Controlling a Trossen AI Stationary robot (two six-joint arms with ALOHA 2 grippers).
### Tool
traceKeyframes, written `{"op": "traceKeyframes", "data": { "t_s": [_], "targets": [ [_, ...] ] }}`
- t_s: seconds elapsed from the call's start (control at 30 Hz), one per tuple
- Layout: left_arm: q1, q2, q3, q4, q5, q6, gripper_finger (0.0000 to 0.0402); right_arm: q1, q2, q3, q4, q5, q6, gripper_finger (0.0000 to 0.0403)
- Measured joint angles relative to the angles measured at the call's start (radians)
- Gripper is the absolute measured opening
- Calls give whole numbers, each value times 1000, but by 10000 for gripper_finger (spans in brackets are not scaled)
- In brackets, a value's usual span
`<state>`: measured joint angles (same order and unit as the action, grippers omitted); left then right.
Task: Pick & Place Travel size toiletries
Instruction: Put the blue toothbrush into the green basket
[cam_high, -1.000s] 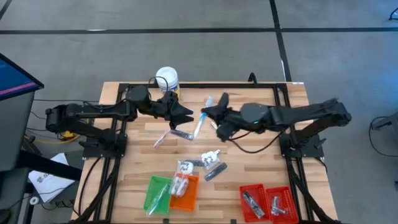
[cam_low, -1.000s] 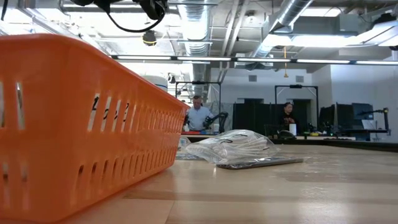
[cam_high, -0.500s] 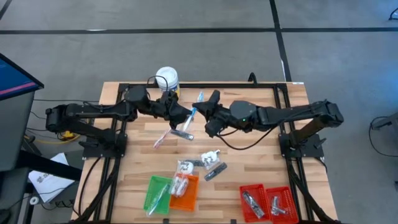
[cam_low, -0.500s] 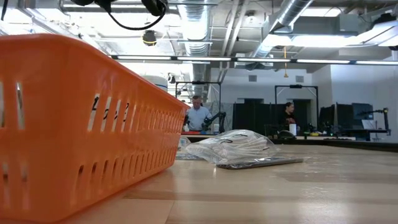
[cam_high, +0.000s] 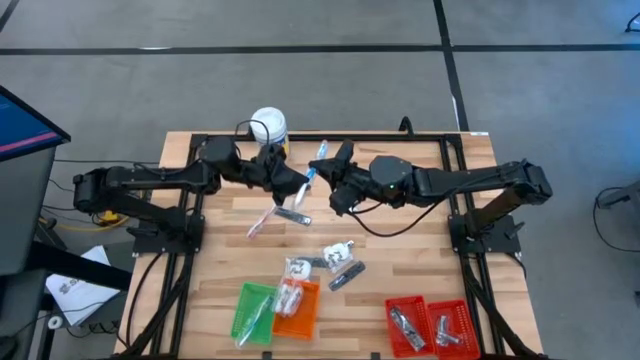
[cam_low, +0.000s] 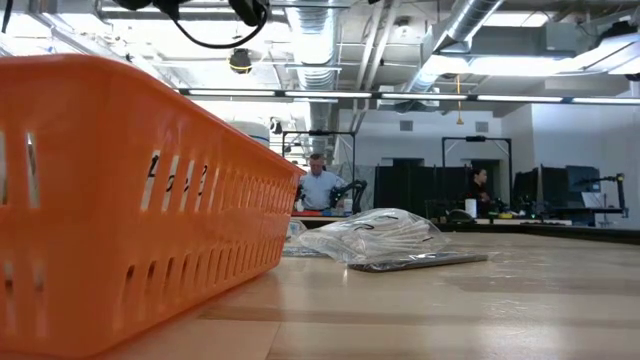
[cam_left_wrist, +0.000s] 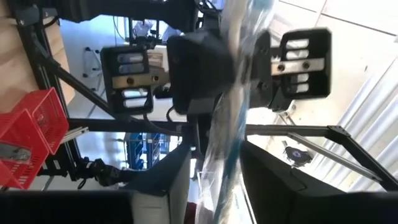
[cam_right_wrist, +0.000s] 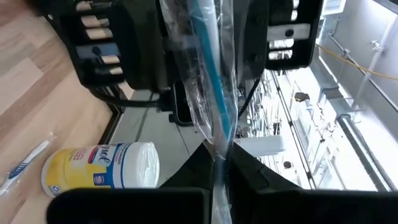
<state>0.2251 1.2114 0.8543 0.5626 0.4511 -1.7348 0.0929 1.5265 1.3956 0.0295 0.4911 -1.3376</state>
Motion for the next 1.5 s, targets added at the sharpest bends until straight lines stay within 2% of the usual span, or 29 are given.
{"op": "traceKeyframes", "data": {
  "t_s": [0.5, 0.63, 0.9, 1.03, 1.17, 1.33, 1.5],
  "targets": [
    [17, 0, 0, 13, 0, 3, 46, -11, 0, 0, -22, -22, 3, 13],
    [17, 0, 0, 13, 0, 3, 47, -11, 7, 0, -18, -22, 3, 13],
    [17, 15, -2, 2, 1, 8, 91, -9, 57, 2, -2, -13, 6, 14],
    [17, 27, -2, 21, 5, 11, 94, -9, 64, 0, 26, 5, 10, 16],
    [17, 26, 0, 25, 11, 11, 76, -17, 63, 0, 37, 8, 10, 16],
    [17, 27, 0, 35, 28, 11, 19, -16, 61, 0, 43, 29, 15, 18],
    [17, 27, 0, 41, 36, 7, 15, -5, 61, 0, 49, 42, 131, 25]
  ]
}}
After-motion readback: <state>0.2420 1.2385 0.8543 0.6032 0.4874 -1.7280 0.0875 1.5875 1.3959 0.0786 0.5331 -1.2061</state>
